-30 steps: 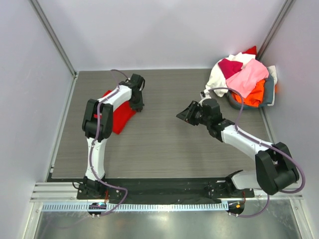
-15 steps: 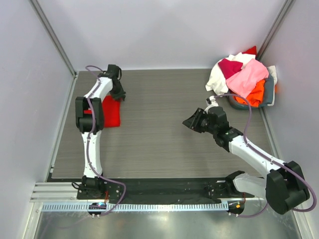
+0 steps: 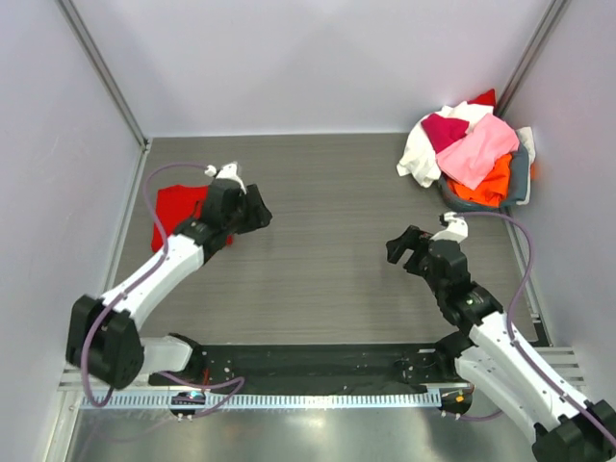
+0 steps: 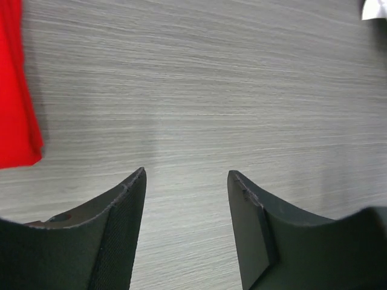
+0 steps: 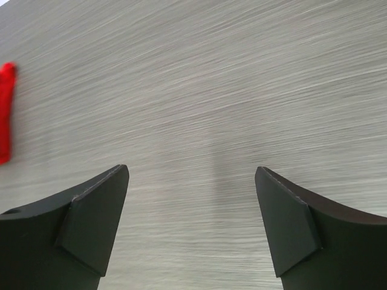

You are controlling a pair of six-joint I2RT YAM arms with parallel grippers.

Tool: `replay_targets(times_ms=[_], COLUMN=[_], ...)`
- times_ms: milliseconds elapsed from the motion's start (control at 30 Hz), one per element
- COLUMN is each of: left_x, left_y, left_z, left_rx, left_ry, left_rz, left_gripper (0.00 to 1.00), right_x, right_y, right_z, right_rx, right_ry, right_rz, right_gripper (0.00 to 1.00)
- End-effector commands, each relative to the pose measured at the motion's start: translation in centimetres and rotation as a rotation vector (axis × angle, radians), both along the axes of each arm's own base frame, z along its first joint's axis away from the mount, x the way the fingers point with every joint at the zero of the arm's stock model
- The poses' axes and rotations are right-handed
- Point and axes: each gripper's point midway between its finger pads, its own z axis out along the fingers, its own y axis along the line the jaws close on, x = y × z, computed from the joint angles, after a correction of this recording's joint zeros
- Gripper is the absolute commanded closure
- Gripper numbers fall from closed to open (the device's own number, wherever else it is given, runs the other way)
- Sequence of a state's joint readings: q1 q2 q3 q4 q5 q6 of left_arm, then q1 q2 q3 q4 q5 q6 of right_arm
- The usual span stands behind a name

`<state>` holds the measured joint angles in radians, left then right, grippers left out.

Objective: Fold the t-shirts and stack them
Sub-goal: Reset both grippers

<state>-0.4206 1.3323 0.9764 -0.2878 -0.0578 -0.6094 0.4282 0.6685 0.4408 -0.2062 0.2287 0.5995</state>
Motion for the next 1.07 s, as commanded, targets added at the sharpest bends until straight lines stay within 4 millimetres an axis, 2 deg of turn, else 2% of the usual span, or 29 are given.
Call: replay_targets(times_ms=[0,33,67,167,200,233,267,300,333,367,400,433,467,500,567,733,833,867,967,1033], left_x=[0.2,-0.7,-1.2,-3.3,-4.2,-4.7,-4.9,-5.9,-6.4,-6.6,-7.2,-7.8,-8.0,-8.4,-8.8,-8.5,-8.1,-8.0,-7.5,-7.2], left_y=[0.5,0.8,0.9,1.8,2.3,2.4,2.6,3.1,3.2,3.4,3.8,4.2,4.2,4.3,4.5,6.1,5.8,5.7,5.5,5.4], left_z=[0.8,-0.2,0.7,-0.7,-0.6,-0.4,0.1,0.6,0.8,1.9,0.8,2.2,2.7,1.9,3.0,2.1,1.5,1.4,0.4,-0.3], left_rx=[0.001,0.029,0.022,0.070,0.068,0.067,0.053,0.038,0.028,0.000,0.004,-0.028,-0.049,-0.049,-0.071,-0.060,-0.051,-0.052,-0.033,-0.013], left_ry=[-0.141,-0.133,-0.171,-0.196,-0.229,-0.250,-0.282,-0.331,-0.359,-0.421,-0.428,-0.490,-0.523,-0.525,-0.586,-0.581,-0.559,-0.558,-0.531,-0.508], left_rz=[0.034,0.029,0.031,0.035,0.037,0.038,0.040,0.028,0.015,0.021,0.019,0.027,0.028,0.017,0.013,0.115,0.109,0.109,0.108,0.106], left_gripper=[0.41,0.40,0.37,0.31,0.19,0.16,0.06,0.00,0.00,0.00,0.00,0.00,0.00,0.00,0.00,0.00,0.00,0.00,0.00,0.00], right_x=[-0.1,-0.1,-0.1,0.0,0.1,0.3,0.4,0.7,0.8,1.1,1.1,1.2,1.4,1.2,1.0,0.2,0.0,0.2,0.4,0.5], right_y=[-4.2,-4.3,-4.4,-4.5,-4.5,-4.7,-4.9,-5.0,-5.0,-4.7,-4.5,-4.5,-4.2,-4.4,-4.5,-4.8,-5.0,-4.6,-4.0,-4.2], right_z=[0.5,1.1,1.2,1.0,1.2,0.9,0.5,-0.2,-0.4,-0.5,-0.8,-1.2,-1.0,-1.7,-1.7,-0.7,-1.0,-0.5,-1.1,-1.2], right_rx=[-0.132,-0.132,-0.134,-0.164,-0.172,-0.181,-0.191,-0.191,-0.170,-0.157,-0.152,-0.146,-0.130,-0.135,-0.127,-0.088,-0.069,-0.050,-0.044,-0.050], right_ry=[-0.049,-0.071,-0.073,-0.066,-0.066,-0.060,-0.060,-0.076,-0.079,-0.083,-0.083,-0.082,-0.106,-0.097,-0.103,-0.192,-0.211,-0.236,-0.229,-0.217], right_rz=[-0.169,-0.164,-0.171,-0.165,-0.161,-0.170,-0.184,-0.197,-0.212,-0.207,-0.201,-0.205,-0.200,-0.204,-0.203,-0.200,-0.214,-0.202,-0.172,-0.188], right_gripper=[0.07,0.07,0.06,0.05,0.05,0.05,0.06,0.06,0.06,0.06,0.08,0.08,0.08,0.09,0.09,0.07,0.02,0.02,0.05,0.04])
